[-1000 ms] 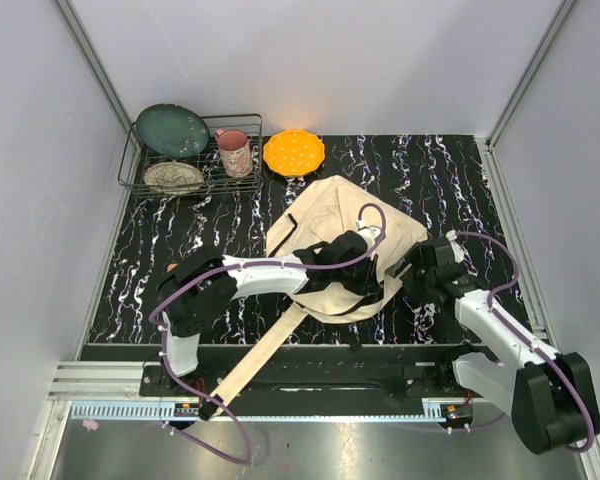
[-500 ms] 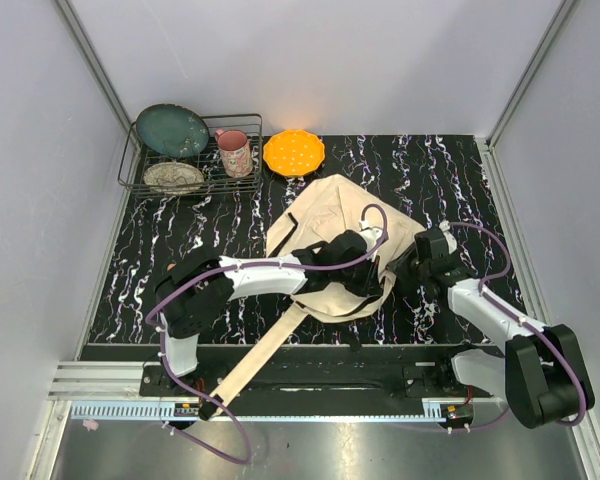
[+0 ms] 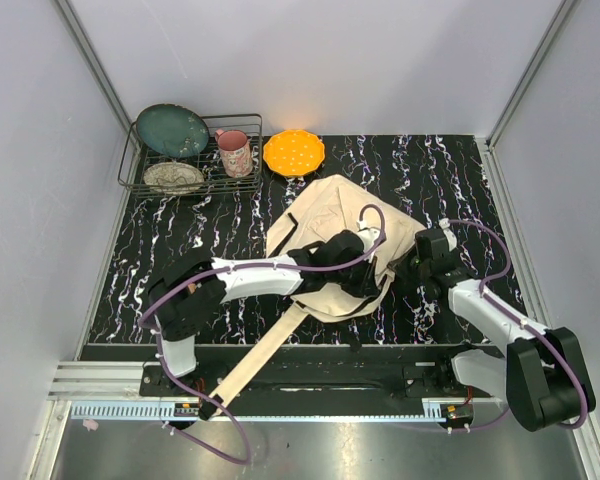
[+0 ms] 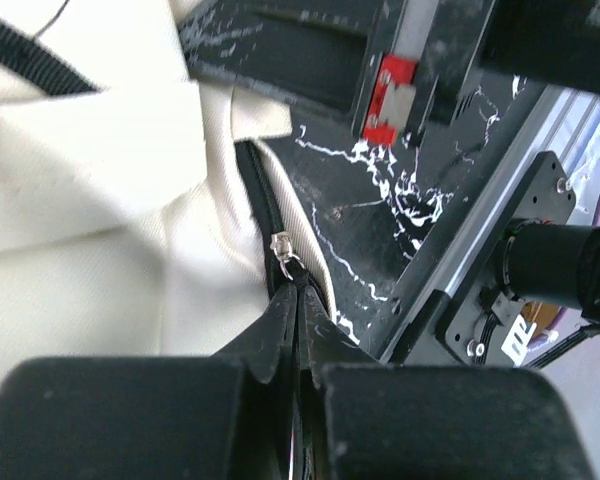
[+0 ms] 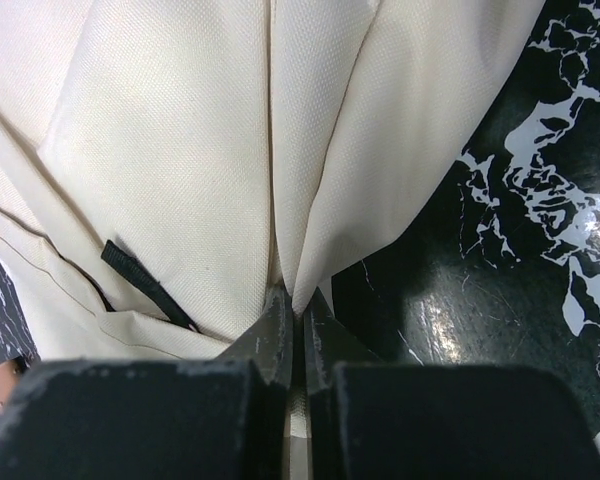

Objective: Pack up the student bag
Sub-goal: Zip the student bag at the center of the board.

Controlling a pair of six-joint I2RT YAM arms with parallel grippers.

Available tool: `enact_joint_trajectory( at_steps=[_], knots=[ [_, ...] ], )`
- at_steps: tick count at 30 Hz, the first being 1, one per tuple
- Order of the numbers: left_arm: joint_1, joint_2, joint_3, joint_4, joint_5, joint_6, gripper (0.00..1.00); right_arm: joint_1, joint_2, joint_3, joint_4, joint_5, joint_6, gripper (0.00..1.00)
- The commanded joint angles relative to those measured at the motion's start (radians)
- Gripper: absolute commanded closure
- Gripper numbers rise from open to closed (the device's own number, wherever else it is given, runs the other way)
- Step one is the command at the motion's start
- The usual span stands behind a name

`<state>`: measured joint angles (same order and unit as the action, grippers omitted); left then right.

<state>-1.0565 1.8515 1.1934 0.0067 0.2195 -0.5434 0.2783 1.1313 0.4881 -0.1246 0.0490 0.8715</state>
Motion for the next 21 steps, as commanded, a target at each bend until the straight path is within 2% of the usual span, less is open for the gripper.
enact_joint_trajectory(
  at_steps=[1,9,14,21],
  knots=[
    [-0.008,-0.112,-0.066,-0.056,0.008,0.033,1.00,-0.033,0.019,0.069,0.063,0.107,-0.048,1.00],
    [-0.008,-0.219,-0.199,-0.083,0.049,0.030,1.00,-0.089,0.061,0.110,0.080,0.106,-0.077,1.00],
    [-0.008,-0.311,-0.275,-0.129,0.014,0.042,1.00,-0.162,0.104,0.148,0.105,0.095,-0.127,1.00],
    [-0.008,-0.373,-0.285,-0.198,-0.017,0.065,1.00,-0.241,0.197,0.242,0.115,-0.046,-0.219,1.00]
  ],
)
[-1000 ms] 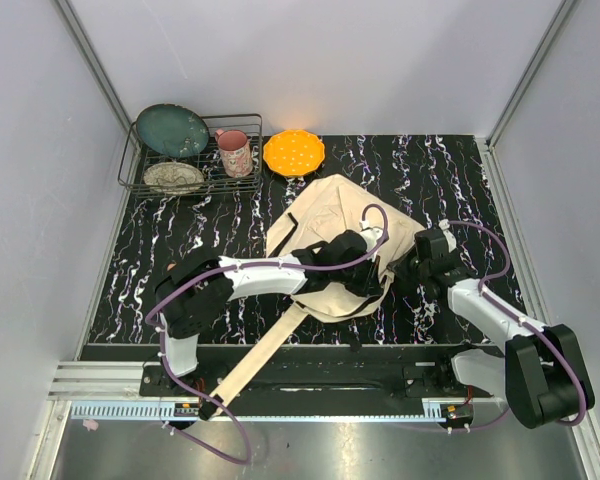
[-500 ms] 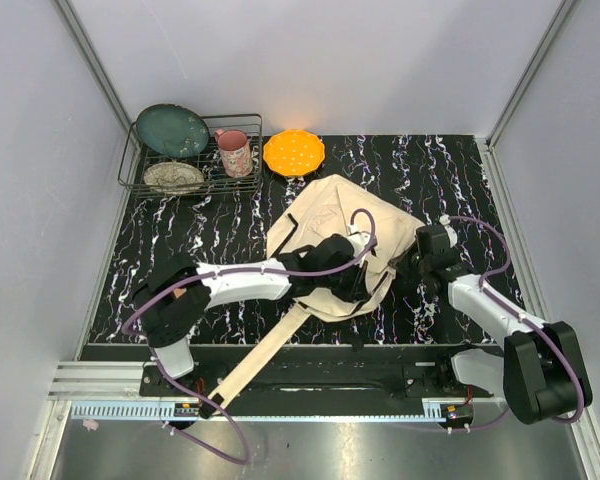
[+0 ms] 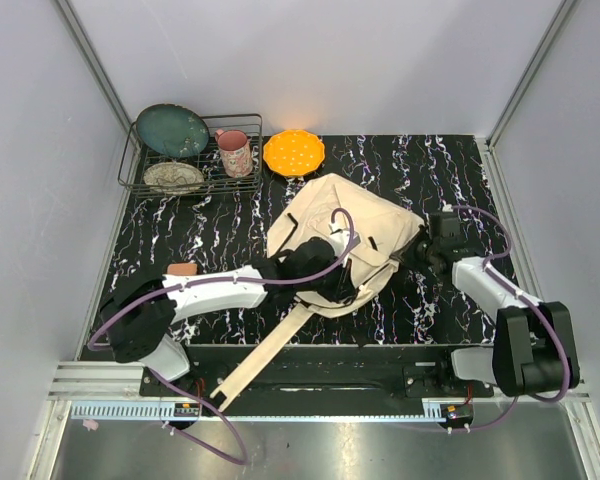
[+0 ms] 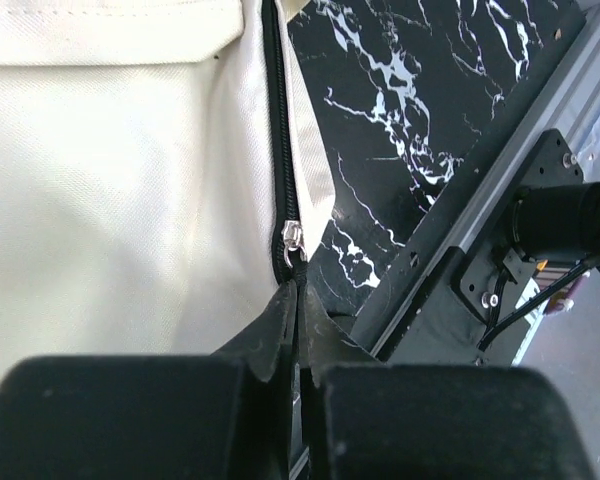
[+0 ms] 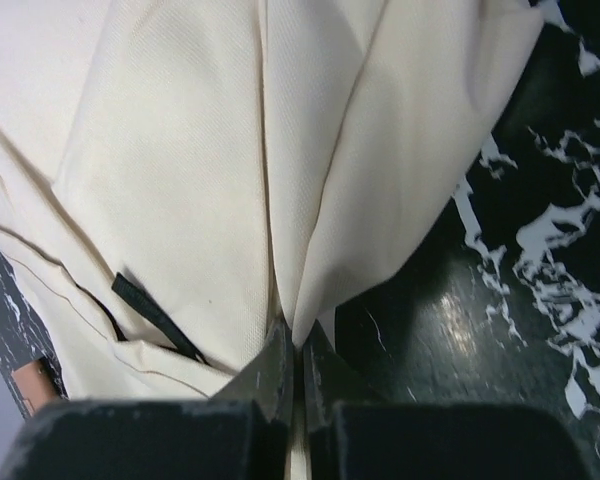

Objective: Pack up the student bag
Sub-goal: Zip the student bag at the center of the board.

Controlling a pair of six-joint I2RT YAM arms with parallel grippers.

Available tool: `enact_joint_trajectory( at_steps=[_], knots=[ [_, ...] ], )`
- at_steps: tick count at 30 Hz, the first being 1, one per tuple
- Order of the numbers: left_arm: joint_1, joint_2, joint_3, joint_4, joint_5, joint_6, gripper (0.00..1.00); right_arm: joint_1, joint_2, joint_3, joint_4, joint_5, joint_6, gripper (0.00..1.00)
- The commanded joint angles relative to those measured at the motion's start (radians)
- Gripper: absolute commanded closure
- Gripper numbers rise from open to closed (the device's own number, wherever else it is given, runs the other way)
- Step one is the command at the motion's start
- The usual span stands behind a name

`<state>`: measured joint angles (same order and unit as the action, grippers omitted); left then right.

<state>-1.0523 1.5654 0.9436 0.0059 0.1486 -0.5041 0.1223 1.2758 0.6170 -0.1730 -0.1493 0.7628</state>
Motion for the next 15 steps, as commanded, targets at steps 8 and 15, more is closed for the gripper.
enact_joint_trajectory(
  at_steps=[8,15],
  knots=[
    [-0.011,-0.050,0.072,-0.192,0.054,0.033,1.00,-0.085,-0.103,0.015,0.178,-0.218,-0.065,0.13],
    [-0.006,0.004,0.205,-0.195,0.071,0.070,1.00,-0.085,-0.430,-0.098,-0.088,-0.357,0.021,0.08]
  ],
)
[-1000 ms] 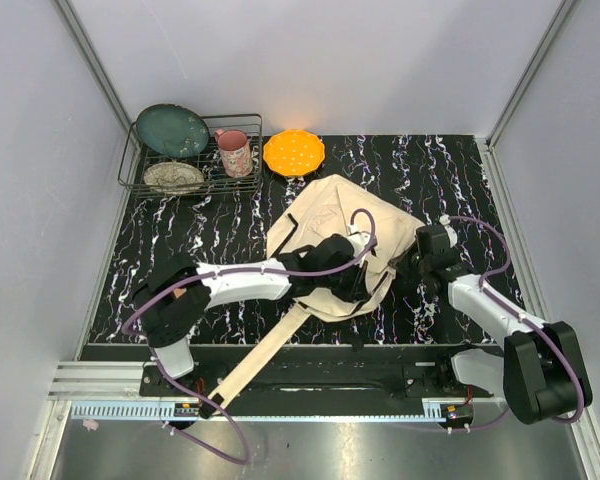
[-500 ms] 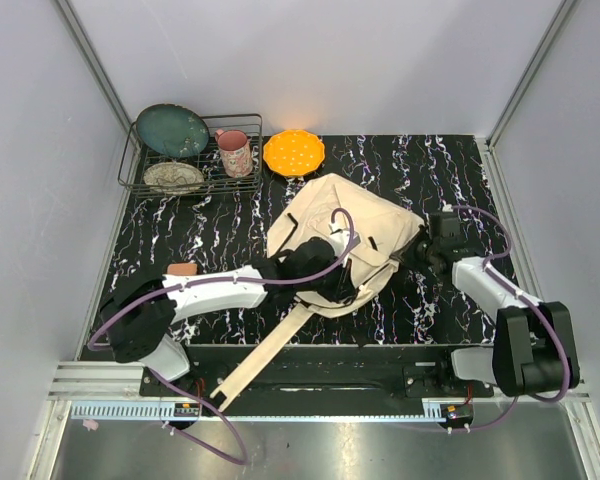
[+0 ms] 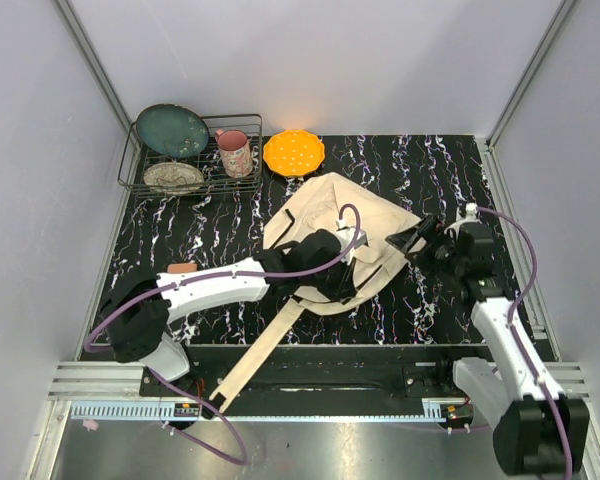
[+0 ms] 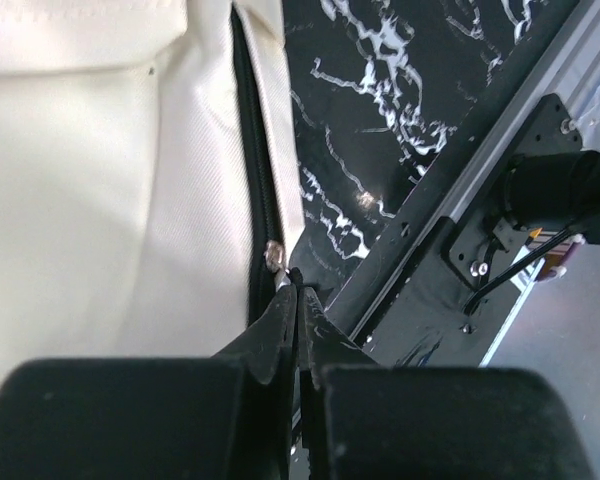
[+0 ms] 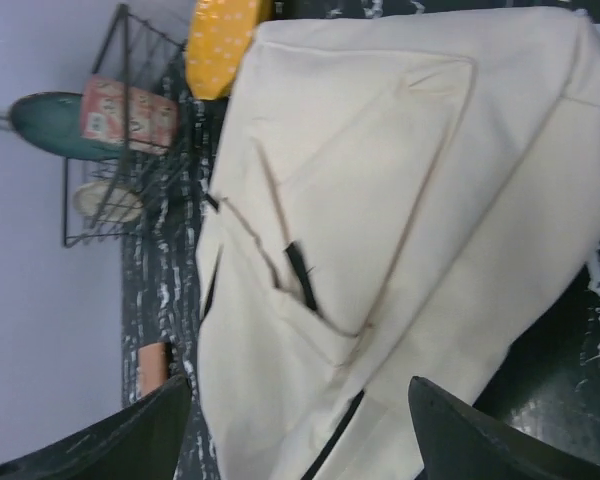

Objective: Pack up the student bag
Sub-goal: Zip the student bag at the center of the board.

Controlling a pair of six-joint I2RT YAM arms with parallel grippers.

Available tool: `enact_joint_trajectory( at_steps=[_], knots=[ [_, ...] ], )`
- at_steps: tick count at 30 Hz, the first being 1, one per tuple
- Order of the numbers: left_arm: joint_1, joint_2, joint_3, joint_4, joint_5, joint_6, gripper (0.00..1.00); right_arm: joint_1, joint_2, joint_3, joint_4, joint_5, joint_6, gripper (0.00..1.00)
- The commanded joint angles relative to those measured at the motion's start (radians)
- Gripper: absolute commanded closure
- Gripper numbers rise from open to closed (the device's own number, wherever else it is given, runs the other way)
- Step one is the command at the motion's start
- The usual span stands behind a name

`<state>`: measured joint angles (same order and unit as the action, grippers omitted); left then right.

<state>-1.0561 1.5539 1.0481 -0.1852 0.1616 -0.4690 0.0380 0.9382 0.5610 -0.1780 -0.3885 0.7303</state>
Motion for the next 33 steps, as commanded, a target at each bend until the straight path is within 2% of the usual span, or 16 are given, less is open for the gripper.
enact_joint_trajectory(
  at_steps=[1,4,6,8,10,19,22,25,26,28,29,33],
  knots=[
    [-0.002,0.023,0.113,-0.003,0.064,0.043,1.00,0.000,-0.120,-0.067,-0.101,-0.140,0.078,0.10],
    [-0.004,0.063,0.153,-0.008,0.091,0.056,1.00,0.011,-0.162,-0.133,-0.063,-0.200,0.151,0.14],
    [-0.005,0.075,0.164,-0.016,0.101,0.058,1.00,0.017,-0.170,-0.145,-0.063,-0.196,0.169,0.18],
    [-0.005,0.081,0.162,-0.016,0.095,0.056,1.00,0.034,-0.161,-0.130,-0.086,-0.185,0.159,0.19],
    [-0.007,0.081,0.161,-0.014,0.095,0.050,1.00,0.055,-0.139,-0.116,-0.103,-0.176,0.146,0.24],
    [-0.010,0.089,0.167,-0.002,0.107,0.043,1.00,0.178,-0.016,-0.095,-0.023,-0.115,0.181,0.29],
    [-0.018,0.092,0.167,0.003,0.116,0.043,1.00,0.200,0.010,-0.087,0.015,-0.092,0.195,0.39],
    [-0.022,0.095,0.164,0.003,0.119,0.043,1.00,0.203,0.034,-0.067,0.018,-0.066,0.184,0.65],
    [-0.025,0.095,0.159,0.003,0.119,0.043,1.00,0.203,0.039,-0.062,0.015,-0.055,0.181,0.81],
    [-0.025,0.091,0.150,0.003,0.115,0.041,1.00,0.203,0.040,-0.049,-0.018,-0.005,0.156,0.96],
    [-0.027,0.087,0.139,0.003,0.108,0.038,1.00,0.203,0.037,-0.044,-0.031,0.013,0.150,1.00],
    [-0.025,0.051,0.106,-0.017,0.063,0.043,1.00,0.203,0.021,-0.036,-0.073,0.077,0.106,1.00]
  ],
)
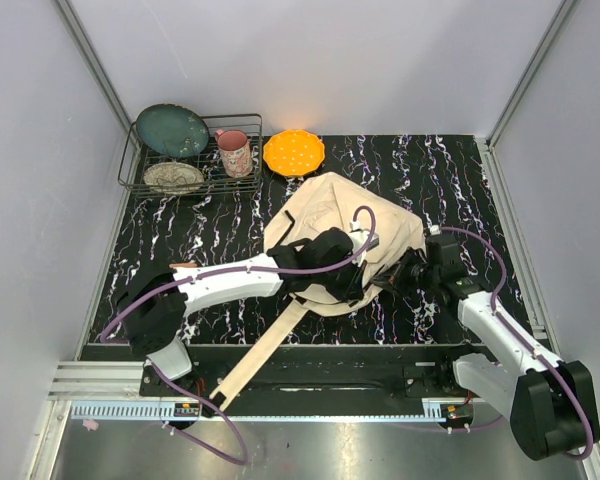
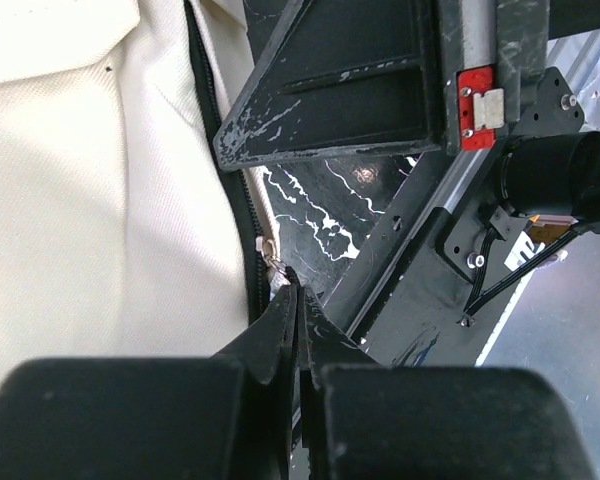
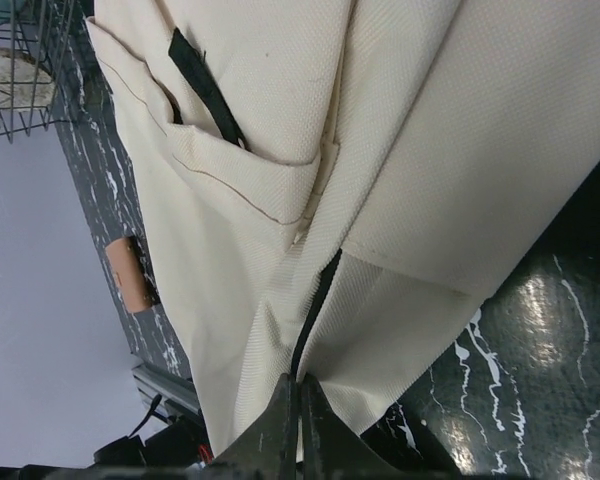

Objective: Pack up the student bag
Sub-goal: Zip the student bag at the center of the board.

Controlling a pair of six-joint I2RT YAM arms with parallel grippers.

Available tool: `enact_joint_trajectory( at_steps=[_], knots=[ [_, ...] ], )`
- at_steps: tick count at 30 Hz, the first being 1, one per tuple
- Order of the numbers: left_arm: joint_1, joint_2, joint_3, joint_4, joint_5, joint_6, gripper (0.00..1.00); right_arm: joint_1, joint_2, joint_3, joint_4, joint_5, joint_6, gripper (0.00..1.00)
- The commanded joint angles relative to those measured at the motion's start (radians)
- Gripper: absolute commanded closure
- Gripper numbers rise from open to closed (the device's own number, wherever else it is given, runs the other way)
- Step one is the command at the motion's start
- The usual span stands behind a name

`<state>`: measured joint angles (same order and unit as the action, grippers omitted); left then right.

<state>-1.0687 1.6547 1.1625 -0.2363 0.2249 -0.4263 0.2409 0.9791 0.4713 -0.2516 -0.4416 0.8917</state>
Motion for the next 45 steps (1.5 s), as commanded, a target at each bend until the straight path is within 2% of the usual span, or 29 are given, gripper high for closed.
enact_joint_trajectory(
  at_steps=[1,4,8,17,24,27,30,31,33,35,39,45],
  knots=[
    [-0.013,-0.056,-0.015,0.019,-0.013,0.000,1.00,-0.002,-0.023,0.058,-0.017,0.176,-0.063,1.00],
    [-0.004,-0.087,-0.038,-0.024,-0.073,0.014,1.00,-0.009,-0.026,0.055,-0.034,0.240,-0.085,1.00],
    [0.015,-0.131,-0.111,-0.028,-0.081,0.009,1.00,-0.032,0.013,0.070,-0.029,0.277,-0.097,1.00],
    [0.019,-0.194,-0.236,0.008,-0.059,-0.034,1.00,-0.126,0.059,0.132,-0.005,0.250,-0.140,1.00],
    [0.021,-0.227,-0.254,-0.008,-0.078,-0.040,1.00,-0.181,0.059,0.138,-0.012,0.242,-0.169,1.00],
    [0.021,-0.234,-0.261,-0.014,-0.076,-0.037,1.00,-0.192,0.066,0.138,-0.011,0.224,-0.178,1.00],
    [0.021,-0.228,-0.253,0.003,-0.067,-0.037,1.00,-0.190,0.066,0.130,0.038,0.083,-0.180,0.98],
    [0.021,-0.220,-0.244,0.006,-0.064,-0.037,1.00,-0.192,0.067,0.130,0.040,0.048,-0.172,0.78],
    [0.021,-0.202,-0.209,0.012,-0.050,-0.029,1.00,-0.190,0.076,0.115,0.040,-0.031,-0.142,0.45],
    [0.021,-0.185,-0.166,0.017,-0.036,-0.023,1.00,-0.180,0.055,0.099,0.000,-0.097,-0.131,0.19],
    [0.019,-0.153,-0.116,0.014,-0.016,-0.003,1.00,-0.152,-0.052,0.041,-0.067,-0.114,-0.086,0.06],
    [0.004,-0.128,-0.080,0.017,0.010,0.017,1.00,-0.072,-0.062,0.015,-0.058,-0.074,-0.005,0.05]
  ],
)
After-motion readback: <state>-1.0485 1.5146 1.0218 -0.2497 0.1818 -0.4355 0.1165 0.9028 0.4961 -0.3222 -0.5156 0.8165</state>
